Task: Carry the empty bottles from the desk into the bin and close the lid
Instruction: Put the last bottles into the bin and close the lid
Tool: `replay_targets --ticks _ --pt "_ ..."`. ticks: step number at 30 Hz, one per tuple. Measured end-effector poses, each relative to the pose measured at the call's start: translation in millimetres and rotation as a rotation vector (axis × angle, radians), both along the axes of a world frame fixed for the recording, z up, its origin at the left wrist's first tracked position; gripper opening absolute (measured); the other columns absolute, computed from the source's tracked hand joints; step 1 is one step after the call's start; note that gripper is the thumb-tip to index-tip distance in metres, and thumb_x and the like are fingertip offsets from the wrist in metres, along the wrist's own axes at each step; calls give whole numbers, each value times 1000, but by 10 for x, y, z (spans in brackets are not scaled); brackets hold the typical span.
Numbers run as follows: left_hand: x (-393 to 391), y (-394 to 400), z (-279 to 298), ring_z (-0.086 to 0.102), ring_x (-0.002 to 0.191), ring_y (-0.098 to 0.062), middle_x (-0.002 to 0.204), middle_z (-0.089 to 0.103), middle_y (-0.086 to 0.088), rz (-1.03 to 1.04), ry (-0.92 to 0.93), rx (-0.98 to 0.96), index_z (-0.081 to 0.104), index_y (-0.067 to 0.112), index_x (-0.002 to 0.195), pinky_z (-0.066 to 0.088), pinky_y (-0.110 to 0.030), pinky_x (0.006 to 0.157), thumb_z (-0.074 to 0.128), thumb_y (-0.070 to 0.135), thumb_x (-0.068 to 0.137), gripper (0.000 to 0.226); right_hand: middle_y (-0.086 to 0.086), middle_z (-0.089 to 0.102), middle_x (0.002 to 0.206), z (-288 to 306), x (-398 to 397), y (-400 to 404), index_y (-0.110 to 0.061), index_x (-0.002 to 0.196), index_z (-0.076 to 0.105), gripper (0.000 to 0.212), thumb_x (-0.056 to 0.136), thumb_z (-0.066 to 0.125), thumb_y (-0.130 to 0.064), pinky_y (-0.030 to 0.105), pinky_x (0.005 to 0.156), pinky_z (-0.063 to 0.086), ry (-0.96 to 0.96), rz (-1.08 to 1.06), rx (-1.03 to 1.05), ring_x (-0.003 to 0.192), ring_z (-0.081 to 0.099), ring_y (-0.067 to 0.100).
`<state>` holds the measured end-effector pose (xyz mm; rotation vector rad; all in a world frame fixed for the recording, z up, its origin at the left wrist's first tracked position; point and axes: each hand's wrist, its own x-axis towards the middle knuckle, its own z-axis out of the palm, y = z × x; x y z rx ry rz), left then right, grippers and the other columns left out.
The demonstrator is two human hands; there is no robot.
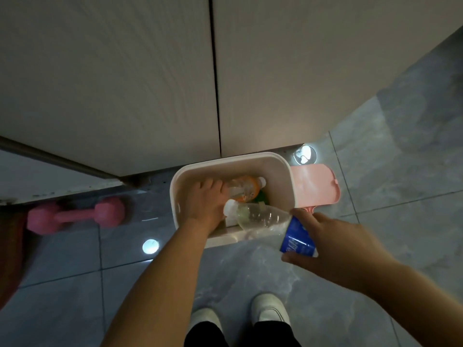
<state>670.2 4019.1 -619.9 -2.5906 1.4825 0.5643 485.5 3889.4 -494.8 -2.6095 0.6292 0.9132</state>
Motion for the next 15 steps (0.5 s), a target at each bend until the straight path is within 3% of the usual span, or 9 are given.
replay_targets --ticks 5,9,15 --pt "59 172 60 36 129 -22 140 43 -3 23 43 -49 38 17 135 28 -34 110 51 30 88 51 -4 55 127 -48 171 23 -35 136 15 85 69 40 -81 32 80 55 -17 46 17 104 61 18" --pt "131 253 286 44 122 -25 136 45 -6 251 243 -29 43 14 128 42 -38 98 42 16 94 34 -1 56 124 -60 302 -23 -32 136 17 84 71 46 -77 30 76 51 21 105 -21 102 61 19" --pt "96 316 541 50 117 -24 141 41 -1 344 397 -90 39 20 134 45 -37 95 43 4 90 47 3 56 124 -134 564 -20 -26 137 24 82 74 48 -73 35 78 52 24 153 -58 103 62 24"
